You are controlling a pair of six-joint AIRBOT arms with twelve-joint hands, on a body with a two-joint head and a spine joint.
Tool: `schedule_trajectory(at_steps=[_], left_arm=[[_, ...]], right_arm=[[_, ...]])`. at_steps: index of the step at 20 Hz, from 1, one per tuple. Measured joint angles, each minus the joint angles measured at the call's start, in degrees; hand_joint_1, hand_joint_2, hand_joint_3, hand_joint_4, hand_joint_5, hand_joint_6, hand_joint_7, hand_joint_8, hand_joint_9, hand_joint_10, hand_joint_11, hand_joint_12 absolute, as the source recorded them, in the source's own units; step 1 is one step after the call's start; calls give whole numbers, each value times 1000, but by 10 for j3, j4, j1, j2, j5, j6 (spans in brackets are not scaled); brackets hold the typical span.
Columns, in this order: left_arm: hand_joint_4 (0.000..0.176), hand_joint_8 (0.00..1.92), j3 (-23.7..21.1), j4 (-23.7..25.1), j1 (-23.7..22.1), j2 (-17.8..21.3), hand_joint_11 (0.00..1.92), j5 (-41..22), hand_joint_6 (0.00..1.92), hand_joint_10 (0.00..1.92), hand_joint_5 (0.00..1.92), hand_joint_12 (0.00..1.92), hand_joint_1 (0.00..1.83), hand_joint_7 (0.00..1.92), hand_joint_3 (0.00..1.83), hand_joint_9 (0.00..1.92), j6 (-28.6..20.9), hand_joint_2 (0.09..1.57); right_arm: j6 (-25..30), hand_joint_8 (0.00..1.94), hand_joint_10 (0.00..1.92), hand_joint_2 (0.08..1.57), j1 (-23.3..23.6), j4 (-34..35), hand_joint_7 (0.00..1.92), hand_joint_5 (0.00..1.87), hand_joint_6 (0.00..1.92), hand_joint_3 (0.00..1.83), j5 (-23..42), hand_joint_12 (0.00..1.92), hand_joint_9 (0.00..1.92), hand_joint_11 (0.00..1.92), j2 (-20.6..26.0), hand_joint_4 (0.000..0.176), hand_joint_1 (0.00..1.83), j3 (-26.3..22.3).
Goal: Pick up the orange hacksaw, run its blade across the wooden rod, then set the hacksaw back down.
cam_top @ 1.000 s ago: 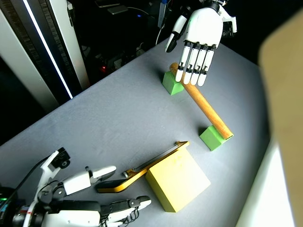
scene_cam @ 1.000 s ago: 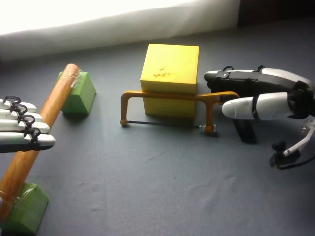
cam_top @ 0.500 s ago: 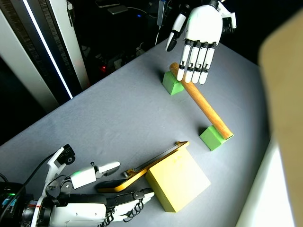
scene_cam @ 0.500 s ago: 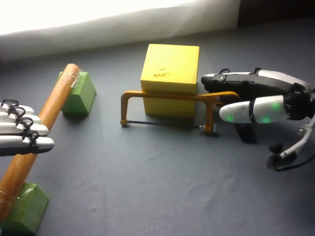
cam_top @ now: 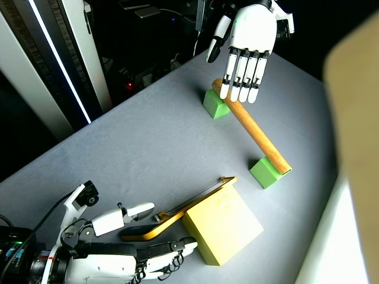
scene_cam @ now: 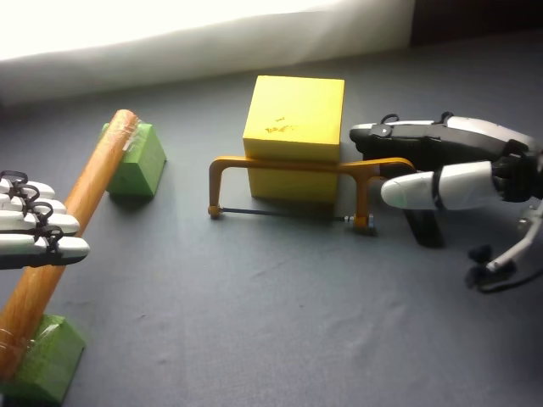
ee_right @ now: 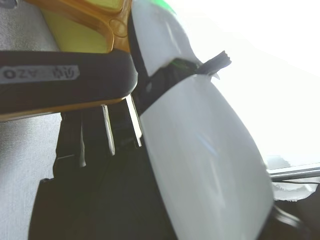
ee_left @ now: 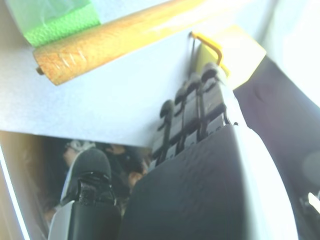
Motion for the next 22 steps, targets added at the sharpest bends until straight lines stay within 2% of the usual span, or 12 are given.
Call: schedule_trajectory(at_steps=[2,5,7,9,15,22], left_arm=[[0,3,0,0,-1,0,17,3,6,6,65,10,115,52,0,44,0,1327],[0,2,0,0,-7,2,8,14,2,1,63,4,117,57,0,37,1,1328],[0,3,-2,0,-8,6,0,21,4,2,53,0,106,50,1,21,2,1333],[0,1,-3,-2,-8,7,0,29,2,0,28,0,71,33,4,3,7,1341],[0,7,-9,-3,-8,7,7,36,8,8,63,3,97,68,0,42,8,1321],[0,3,-14,-2,-13,12,14,33,2,5,71,9,72,70,0,48,9,1325]], right_arm=[[21,0,0,1153,17,-45,227,254,1,2,-25,908,245,0,13,0,995,0],[26,7,4,1146,24,-55,256,270,6,0,-35,938,261,0,20,0,997,1],[52,4,2,1147,28,-104,262,283,6,0,-45,913,261,0,21,0,1017,2],[95,7,7,1134,43,-179,297,310,6,0,-52,975,292,0,24,0,1014,2],[114,0,3,1147,53,-215,261,277,1,2,-54,953,272,0,19,0,996,20],[111,3,3,1137,66,-218,265,270,1,0,-54,980,279,0,-13,0,1009,37]])
